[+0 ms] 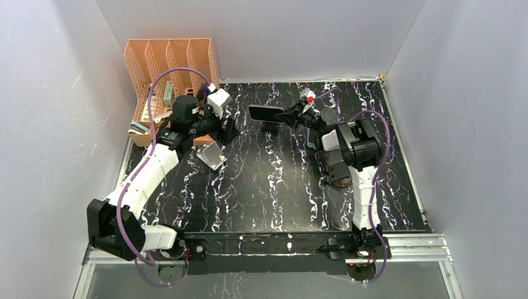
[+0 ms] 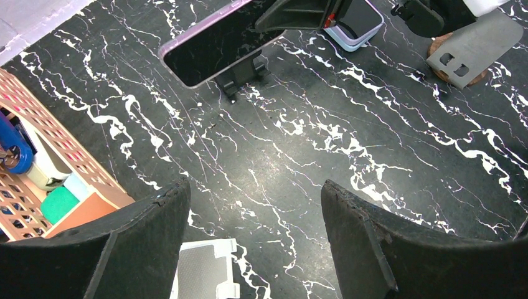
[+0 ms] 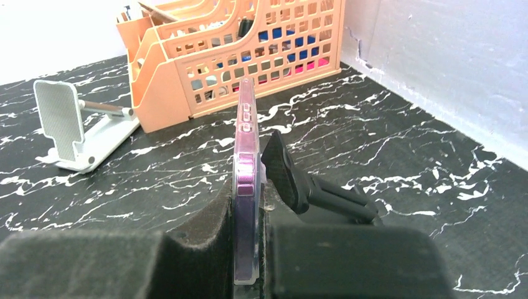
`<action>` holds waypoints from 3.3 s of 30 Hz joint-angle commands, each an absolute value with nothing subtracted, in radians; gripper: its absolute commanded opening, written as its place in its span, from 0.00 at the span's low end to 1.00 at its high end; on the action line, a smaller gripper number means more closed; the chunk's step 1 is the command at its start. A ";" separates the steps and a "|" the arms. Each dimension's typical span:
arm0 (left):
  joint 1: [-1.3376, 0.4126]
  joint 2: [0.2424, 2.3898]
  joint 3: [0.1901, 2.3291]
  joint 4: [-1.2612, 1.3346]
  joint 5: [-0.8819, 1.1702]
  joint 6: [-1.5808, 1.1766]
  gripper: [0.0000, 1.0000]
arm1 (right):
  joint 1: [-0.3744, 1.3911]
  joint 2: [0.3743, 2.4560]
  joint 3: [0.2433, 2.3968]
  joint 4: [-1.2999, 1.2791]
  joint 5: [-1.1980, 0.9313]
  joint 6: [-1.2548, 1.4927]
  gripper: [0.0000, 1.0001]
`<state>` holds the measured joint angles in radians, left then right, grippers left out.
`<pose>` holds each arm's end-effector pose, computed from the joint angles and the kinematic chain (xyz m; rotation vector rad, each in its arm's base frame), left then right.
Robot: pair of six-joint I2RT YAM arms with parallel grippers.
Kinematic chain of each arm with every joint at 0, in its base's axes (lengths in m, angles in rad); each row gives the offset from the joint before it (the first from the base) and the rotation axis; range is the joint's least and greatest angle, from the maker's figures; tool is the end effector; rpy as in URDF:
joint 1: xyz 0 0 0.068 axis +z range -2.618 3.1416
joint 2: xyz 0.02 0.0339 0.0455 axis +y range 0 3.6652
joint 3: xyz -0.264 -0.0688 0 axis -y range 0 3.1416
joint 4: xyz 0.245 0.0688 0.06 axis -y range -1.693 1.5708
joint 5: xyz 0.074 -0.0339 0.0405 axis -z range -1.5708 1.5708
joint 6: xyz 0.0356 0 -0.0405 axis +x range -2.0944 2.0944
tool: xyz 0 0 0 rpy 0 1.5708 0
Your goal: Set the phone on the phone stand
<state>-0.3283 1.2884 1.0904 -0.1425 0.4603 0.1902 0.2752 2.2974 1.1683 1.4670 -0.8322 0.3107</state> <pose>0.2772 -0.1111 0.3423 0.7845 1.7411 -0.5322 0.4228 0.1467 0.1475 -0.7287 1.2159 0.9991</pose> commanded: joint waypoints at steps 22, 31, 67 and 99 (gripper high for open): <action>-0.321 1.282 1.088 -0.144 0.492 0.206 0.74 | 0.253 2.309 1.109 1.827 -0.763 0.279 0.01; -0.321 1.293 1.091 -0.145 0.492 0.206 0.74 | 0.229 2.357 1.135 1.827 -0.753 0.337 0.01; -0.321 1.296 1.092 -0.152 0.495 0.207 0.74 | 0.198 2.456 1.150 1.827 -0.691 0.471 0.38; -0.321 1.221 1.085 -0.137 0.512 0.179 0.76 | 0.049 2.021 1.093 1.612 -0.526 0.709 0.99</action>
<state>-0.3283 1.2854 1.0882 -0.1425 0.4904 0.1925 0.0971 2.1654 1.1320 1.5143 -0.6415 0.6281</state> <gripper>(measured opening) 0.752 0.985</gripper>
